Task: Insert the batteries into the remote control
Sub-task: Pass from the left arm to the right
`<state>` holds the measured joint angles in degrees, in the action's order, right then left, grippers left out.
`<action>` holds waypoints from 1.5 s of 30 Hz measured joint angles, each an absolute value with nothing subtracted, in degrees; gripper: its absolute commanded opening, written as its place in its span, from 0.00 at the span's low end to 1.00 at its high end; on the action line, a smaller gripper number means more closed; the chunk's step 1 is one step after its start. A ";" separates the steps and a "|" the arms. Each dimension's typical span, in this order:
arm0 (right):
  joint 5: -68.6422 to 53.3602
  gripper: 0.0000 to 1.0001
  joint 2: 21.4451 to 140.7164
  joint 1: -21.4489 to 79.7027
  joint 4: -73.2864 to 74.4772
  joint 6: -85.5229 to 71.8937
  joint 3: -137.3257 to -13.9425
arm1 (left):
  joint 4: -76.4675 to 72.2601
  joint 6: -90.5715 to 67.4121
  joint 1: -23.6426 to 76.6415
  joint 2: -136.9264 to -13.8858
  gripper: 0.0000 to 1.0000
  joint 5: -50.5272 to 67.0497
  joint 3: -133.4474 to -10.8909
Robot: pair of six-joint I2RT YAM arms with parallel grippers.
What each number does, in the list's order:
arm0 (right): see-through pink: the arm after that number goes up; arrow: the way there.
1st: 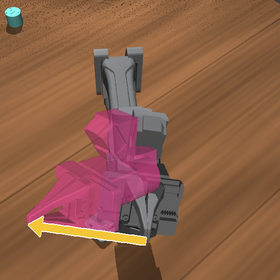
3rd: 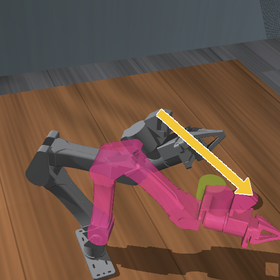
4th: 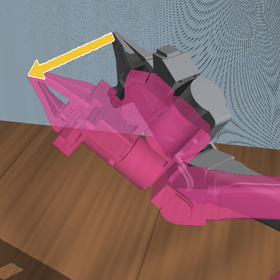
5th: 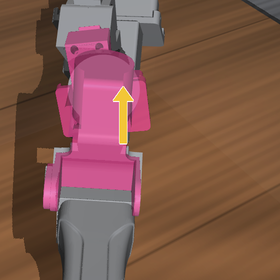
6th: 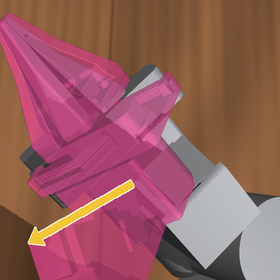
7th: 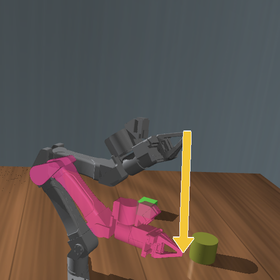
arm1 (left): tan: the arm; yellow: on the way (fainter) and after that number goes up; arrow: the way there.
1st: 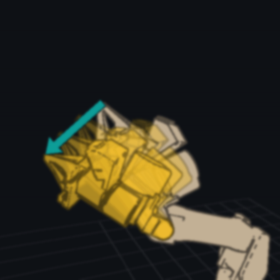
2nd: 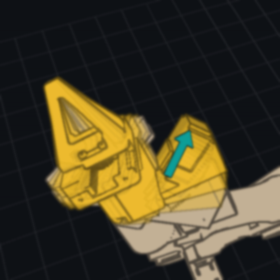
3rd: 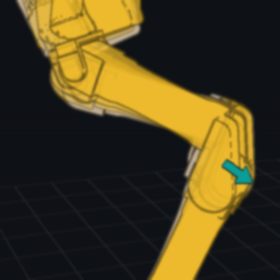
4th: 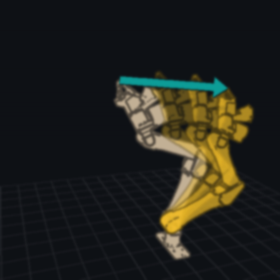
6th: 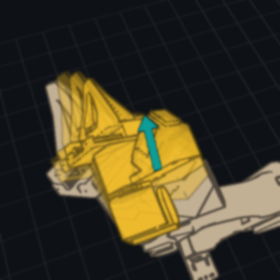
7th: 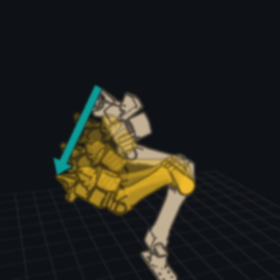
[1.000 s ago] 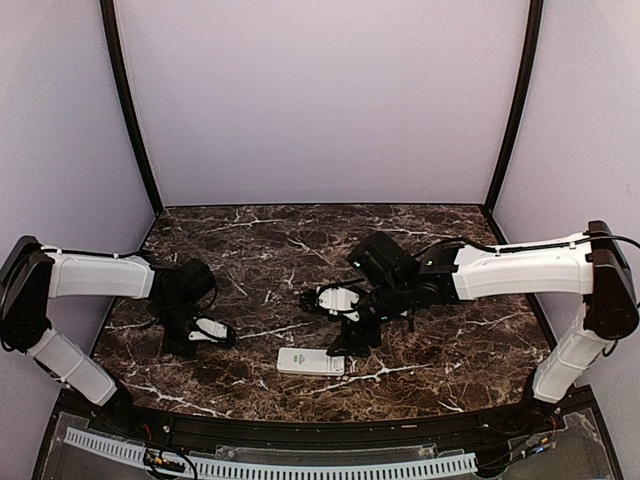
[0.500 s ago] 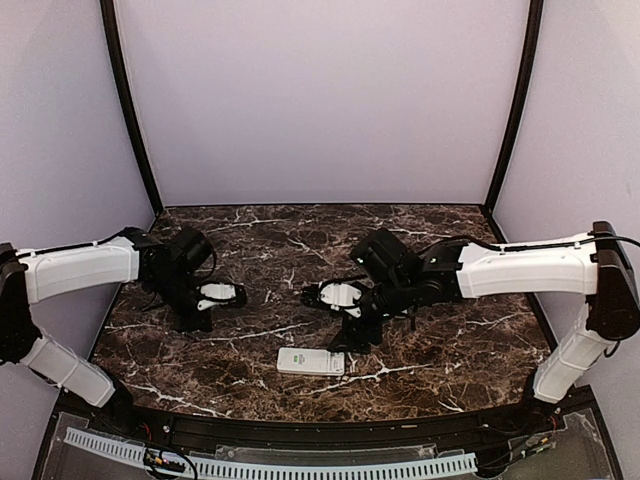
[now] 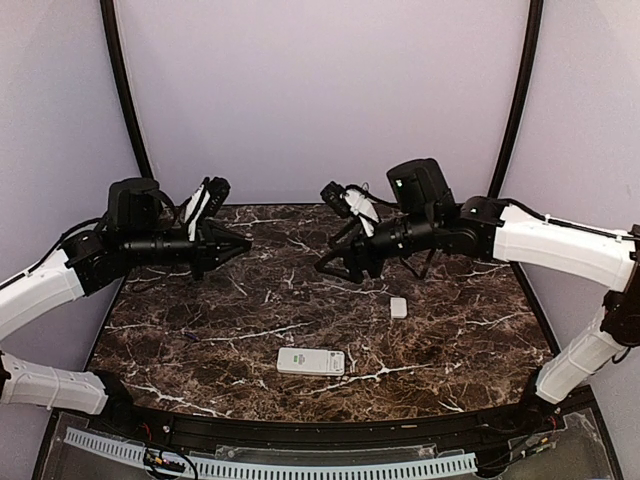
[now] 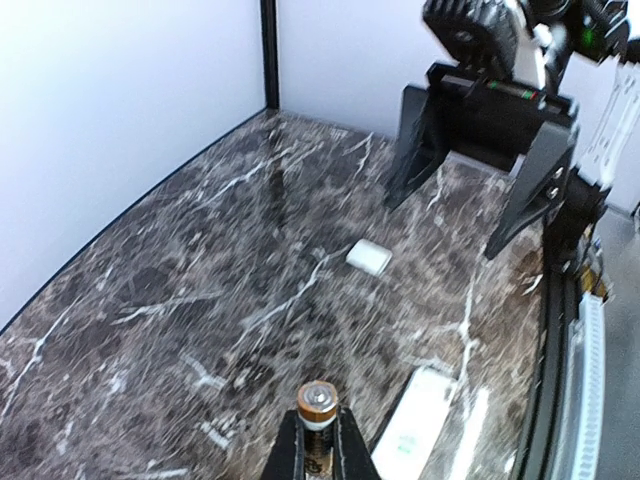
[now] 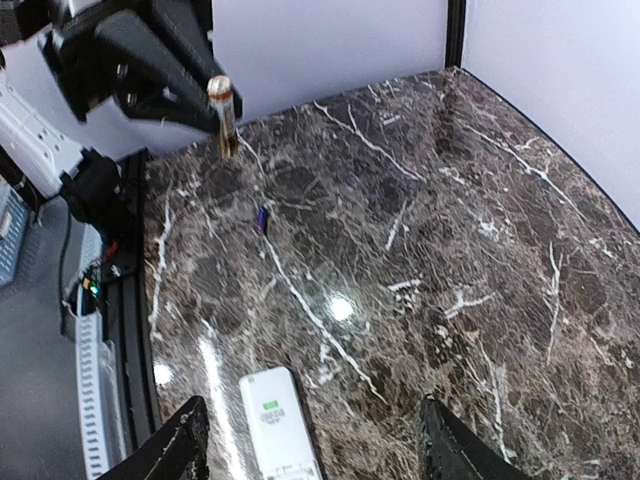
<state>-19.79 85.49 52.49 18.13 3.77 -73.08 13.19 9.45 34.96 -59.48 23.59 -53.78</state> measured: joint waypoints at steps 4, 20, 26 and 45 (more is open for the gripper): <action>-21.67 0.60 85.41 52.49 15.92 -1.63 -76.93 | 3.55 1.58 41.69 -60.51 0.00 24.80 -53.28; -33.15 0.39 84.29 52.58 8.27 -14.06 -78.22 | -11.77 -9.67 47.57 -65.80 0.00 29.41 -53.30; -33.93 0.35 82.70 53.28 5.17 -15.11 -77.01 | -12.23 -9.78 47.94 -66.00 0.00 29.82 -53.30; -27.53 0.24 84.25 57.71 2.83 -15.57 -76.79 | -12.34 -9.76 49.04 -66.87 0.00 30.89 -53.47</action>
